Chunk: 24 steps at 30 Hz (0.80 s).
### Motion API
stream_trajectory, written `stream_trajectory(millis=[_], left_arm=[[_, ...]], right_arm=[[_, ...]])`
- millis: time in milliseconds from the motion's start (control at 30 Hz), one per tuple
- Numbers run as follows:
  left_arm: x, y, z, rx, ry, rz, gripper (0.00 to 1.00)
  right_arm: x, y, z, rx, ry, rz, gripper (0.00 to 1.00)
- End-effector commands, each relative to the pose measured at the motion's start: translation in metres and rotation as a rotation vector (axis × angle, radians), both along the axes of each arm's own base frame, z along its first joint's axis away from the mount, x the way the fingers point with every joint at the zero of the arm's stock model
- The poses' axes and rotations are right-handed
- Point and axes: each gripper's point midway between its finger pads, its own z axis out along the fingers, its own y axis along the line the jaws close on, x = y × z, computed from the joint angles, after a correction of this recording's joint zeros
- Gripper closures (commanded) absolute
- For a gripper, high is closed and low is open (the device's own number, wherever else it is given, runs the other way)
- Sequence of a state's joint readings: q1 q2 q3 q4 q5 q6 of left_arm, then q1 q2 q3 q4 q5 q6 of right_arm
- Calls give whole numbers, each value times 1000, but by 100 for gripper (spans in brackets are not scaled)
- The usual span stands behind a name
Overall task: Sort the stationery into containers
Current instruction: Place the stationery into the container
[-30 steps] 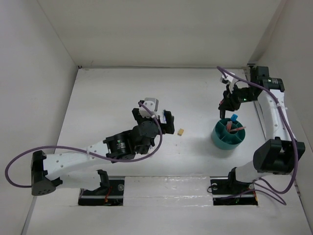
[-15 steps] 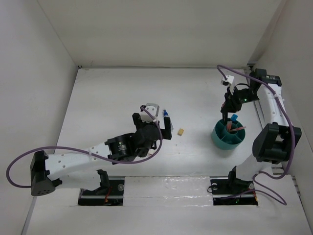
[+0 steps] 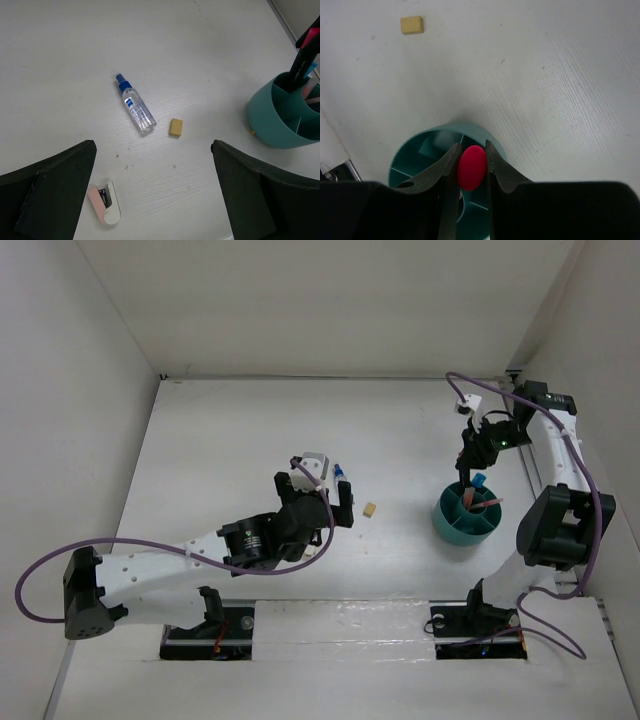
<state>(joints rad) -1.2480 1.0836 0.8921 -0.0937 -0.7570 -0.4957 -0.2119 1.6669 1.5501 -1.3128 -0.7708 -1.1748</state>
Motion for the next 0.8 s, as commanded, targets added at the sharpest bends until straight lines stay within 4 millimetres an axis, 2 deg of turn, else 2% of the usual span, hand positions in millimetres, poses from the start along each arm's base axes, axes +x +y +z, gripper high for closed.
stream_trajectory(millis=[0,133,167,333,367,600,633,700,733,767], left_arm=[[0,-1,2,-20,-12,-6,0],[1,-2,4,-28,-15,-6,0],[1,-2,4,-28,-15,-6,0],[1,-3,2,-36,-18,-6,0],[1,-3,2,-36,-18,-6,0],[2,-6,-2,-27,-15,-6,0],[3,-7,-5,-18,-12,-6,0],[3,-7,-5,-18,-12,-6,0],[3,-7,-5,-18,-12,-6,0],[3,-7,-5,-18,-12,-6,0]], right_arm=[[13,-4,5,-9,-59,-7,98],[12,-4,-1,-4,-39,-7,91],[12,-4,-4,-2,-30,-7,87],[8,-13,-9,0,-7,-20,77],[8,-13,-10,-2,-13,-14,77],[0,-8,-8,22,8,2,60],[0,-7,-4,28,-4,4,49],[-3,-4,3,38,-16,13,45],[-3,-2,10,46,-43,23,34],[-3,-2,10,46,-44,23,0]])
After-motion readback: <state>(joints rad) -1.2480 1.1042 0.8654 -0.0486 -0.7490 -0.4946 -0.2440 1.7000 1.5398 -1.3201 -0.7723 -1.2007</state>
